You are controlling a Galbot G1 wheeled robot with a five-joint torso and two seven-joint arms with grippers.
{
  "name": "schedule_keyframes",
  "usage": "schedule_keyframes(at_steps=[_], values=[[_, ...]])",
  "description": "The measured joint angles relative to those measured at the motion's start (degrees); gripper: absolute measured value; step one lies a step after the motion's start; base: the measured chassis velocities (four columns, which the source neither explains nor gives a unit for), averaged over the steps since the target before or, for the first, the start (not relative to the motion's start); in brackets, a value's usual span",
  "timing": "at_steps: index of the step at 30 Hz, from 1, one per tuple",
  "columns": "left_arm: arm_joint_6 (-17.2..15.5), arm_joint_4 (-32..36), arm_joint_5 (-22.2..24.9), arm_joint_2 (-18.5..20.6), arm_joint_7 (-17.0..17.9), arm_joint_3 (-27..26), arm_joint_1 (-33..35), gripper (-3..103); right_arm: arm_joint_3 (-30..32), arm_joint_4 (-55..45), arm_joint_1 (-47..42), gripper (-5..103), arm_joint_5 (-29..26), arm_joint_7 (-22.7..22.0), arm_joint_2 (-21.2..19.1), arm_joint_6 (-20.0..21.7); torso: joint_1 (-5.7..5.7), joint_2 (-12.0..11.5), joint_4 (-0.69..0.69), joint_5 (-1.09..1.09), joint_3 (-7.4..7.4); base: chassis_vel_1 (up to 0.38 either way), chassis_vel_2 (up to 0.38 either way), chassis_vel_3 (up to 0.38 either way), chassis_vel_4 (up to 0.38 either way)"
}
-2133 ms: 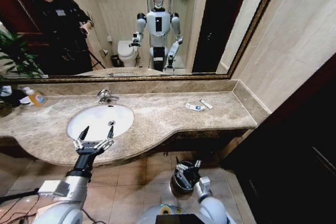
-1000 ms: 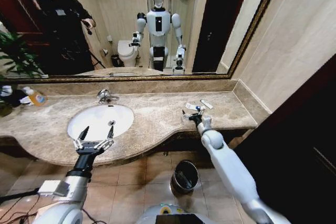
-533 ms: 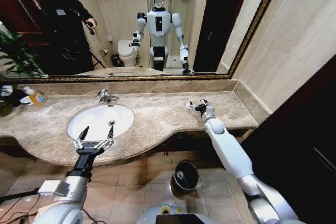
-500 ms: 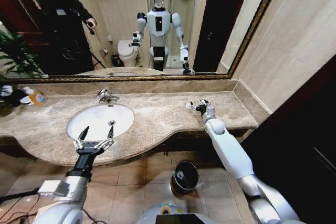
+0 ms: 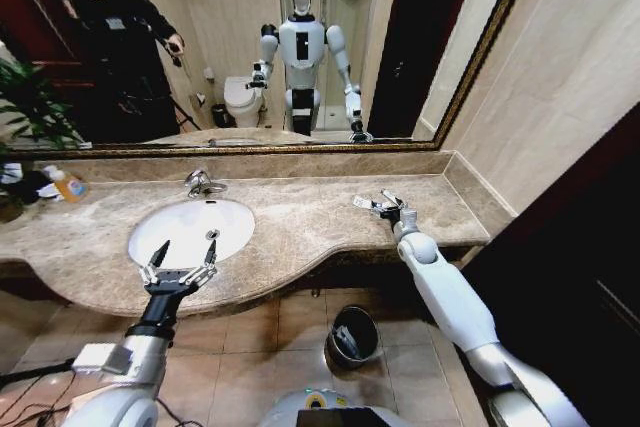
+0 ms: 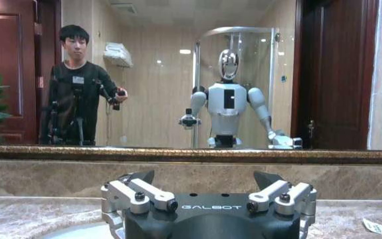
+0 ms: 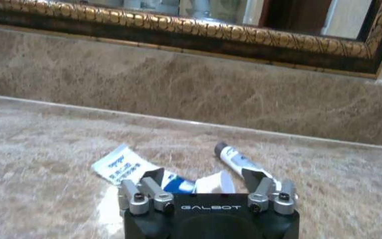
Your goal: Pick up the trash from the sink and place it in the trash bin.
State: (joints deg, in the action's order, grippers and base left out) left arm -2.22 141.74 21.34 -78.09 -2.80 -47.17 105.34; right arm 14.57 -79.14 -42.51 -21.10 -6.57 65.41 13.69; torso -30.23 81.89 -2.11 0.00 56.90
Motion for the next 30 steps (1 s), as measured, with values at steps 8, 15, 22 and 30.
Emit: schedule_keyframes(at_steps=[8, 15, 22, 30], values=[[0.0, 0.0, 0.0, 0.0, 0.0, 0.0, 0.0, 100, 0.26, -0.8, -1.32, 46, 0.01, 0.06, -0.76, -0.51, 0.0, 0.0, 0.0, 0.0, 0.0, 0.0, 0.0, 0.0, 0.0], [0.0, 0.0, 0.0, 0.0, 0.0, 0.0, 0.0, 100, 0.59, -2.06, -2.01, 33, -0.07, -0.62, -1.04, -0.61, 0.0, 0.0, 0.0, 0.0, 0.0, 0.0, 0.0, 0.0, 0.0], [0.0, 0.0, 0.0, 0.0, 0.0, 0.0, 0.0, 100, 0.68, -4.71, -3.7, 33, 0.03, -1.79, -1.03, -0.4, 0.0, 0.0, 0.0, 0.0, 0.0, 0.0, 0.0, 0.0, 0.0], [0.0, 0.0, 0.0, 0.0, 0.0, 0.0, 0.0, 100, 1.1, -12.9, -7.31, 19, -0.36, -3.84, -1.88, 1.01, 0.0, 0.0, 0.0, -0.01, 0.0, 0.0, 0.0, 0.0, 0.0]])
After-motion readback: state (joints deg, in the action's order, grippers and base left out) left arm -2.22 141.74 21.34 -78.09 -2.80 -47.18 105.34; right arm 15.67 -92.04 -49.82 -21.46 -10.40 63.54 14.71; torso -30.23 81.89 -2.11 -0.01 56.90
